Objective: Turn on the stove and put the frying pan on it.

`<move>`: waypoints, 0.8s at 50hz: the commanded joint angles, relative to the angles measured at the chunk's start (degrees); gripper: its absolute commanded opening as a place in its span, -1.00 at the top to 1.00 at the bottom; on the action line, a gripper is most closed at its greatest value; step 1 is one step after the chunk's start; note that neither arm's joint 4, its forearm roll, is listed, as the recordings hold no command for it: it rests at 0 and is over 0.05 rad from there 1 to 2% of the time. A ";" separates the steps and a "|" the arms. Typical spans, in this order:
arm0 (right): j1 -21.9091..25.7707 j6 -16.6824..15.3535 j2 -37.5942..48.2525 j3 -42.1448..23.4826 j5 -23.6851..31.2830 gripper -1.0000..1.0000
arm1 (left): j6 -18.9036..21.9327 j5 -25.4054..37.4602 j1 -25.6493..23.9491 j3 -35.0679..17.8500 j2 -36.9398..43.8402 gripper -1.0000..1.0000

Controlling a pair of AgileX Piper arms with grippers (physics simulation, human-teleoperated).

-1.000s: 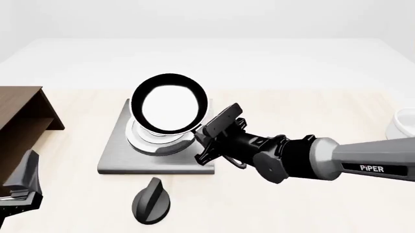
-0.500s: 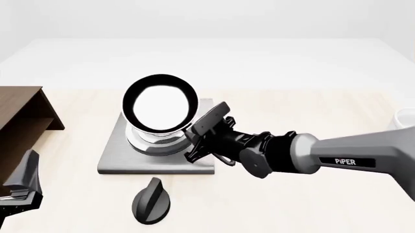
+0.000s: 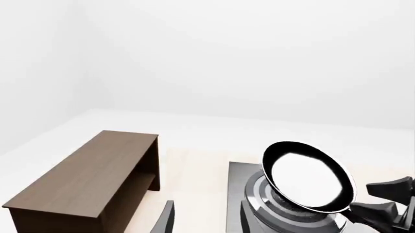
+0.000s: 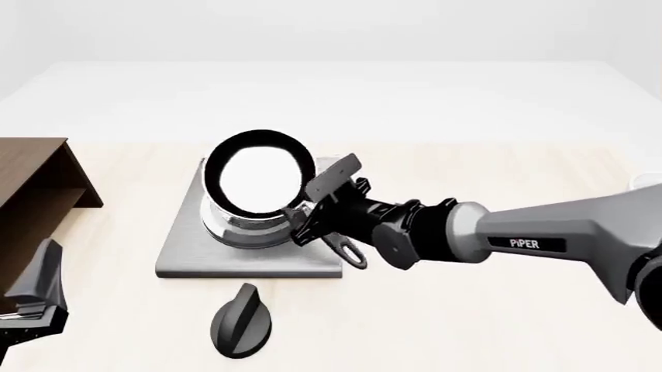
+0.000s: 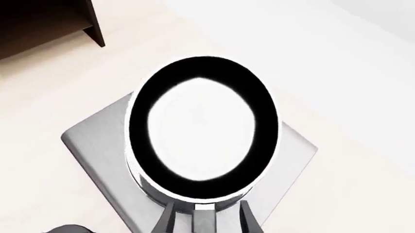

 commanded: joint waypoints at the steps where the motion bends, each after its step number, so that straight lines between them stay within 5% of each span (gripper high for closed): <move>1: 0.03 1.33 0.75 -2.01 -0.83 -1.00 | 0.09 1.42 -1.08 -0.02 1.60 -1.00; 17: -0.42 2.83 -7.47 3.79 -1.61 -1.00 | -0.02 0.00 -1.25 -0.02 3.08 -1.00; 30: -2.36 5.17 -30.15 17.76 0.33 -1.00 | 0.21 0.81 -1.35 -0.02 2.20 -1.00; 40: -8.77 8.32 -49.99 28.61 2.67 -1.00 | 0.35 2.05 -1.32 -0.03 0.87 -1.00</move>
